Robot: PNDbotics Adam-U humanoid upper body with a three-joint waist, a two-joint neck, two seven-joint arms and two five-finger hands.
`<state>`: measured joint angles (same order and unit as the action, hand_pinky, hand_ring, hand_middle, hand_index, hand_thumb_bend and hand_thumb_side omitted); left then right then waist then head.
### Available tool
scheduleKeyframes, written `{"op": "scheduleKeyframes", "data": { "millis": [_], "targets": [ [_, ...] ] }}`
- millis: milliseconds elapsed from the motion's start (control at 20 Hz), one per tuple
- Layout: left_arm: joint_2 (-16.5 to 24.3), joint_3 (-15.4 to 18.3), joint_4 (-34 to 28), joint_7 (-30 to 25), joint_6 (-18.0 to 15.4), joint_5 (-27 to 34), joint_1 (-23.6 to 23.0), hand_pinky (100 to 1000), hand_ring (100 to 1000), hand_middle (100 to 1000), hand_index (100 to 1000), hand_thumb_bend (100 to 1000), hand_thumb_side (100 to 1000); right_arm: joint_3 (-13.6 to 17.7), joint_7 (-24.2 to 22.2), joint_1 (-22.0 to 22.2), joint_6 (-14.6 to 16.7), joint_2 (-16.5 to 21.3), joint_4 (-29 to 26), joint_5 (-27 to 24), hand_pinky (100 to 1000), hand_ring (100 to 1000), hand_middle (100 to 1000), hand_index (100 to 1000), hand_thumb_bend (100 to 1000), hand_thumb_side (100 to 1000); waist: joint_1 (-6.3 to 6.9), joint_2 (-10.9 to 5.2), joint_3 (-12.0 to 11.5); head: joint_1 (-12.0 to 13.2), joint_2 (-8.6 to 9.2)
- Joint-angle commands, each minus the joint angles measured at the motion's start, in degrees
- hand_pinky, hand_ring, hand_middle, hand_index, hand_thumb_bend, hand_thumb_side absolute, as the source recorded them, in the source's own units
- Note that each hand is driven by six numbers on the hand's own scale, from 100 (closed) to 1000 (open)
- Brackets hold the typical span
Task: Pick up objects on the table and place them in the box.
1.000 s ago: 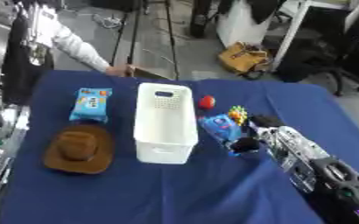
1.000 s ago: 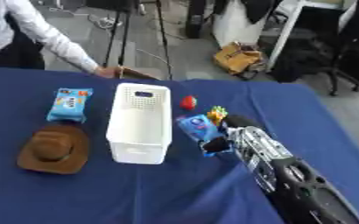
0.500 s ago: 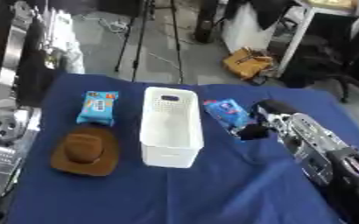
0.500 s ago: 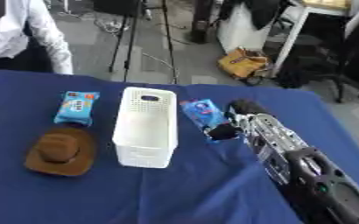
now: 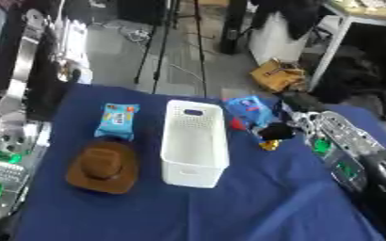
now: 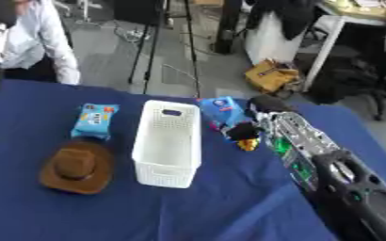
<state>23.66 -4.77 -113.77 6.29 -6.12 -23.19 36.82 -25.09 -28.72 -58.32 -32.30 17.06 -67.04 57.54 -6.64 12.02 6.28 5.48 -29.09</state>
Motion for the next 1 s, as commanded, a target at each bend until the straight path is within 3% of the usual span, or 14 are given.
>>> {"op": "scheduleKeyframes", "data": {
  "millis": [50,1000],
  "targets": [
    [0.3,0.1,-0.8,-0.2,0.0,0.1,1.4,1000,1000,918,1000,100,972,0.9,0.3,-2.1,-0.7,-0.3,0.8,1.6,850,880,354,337,181,654,0.44,-1.0,0.0,-0.4,0.58],
    [-0.9,-0.4,-0.8,-0.9,-0.2,0.8,1.4,1000,1000,919,1000,100,973,4.4,5.6,-6.1,-0.6,-8.9,13.0,8.1,847,873,339,321,164,667,1.1,-0.86,-2.5,-3.7,1.3]
  ]
}}
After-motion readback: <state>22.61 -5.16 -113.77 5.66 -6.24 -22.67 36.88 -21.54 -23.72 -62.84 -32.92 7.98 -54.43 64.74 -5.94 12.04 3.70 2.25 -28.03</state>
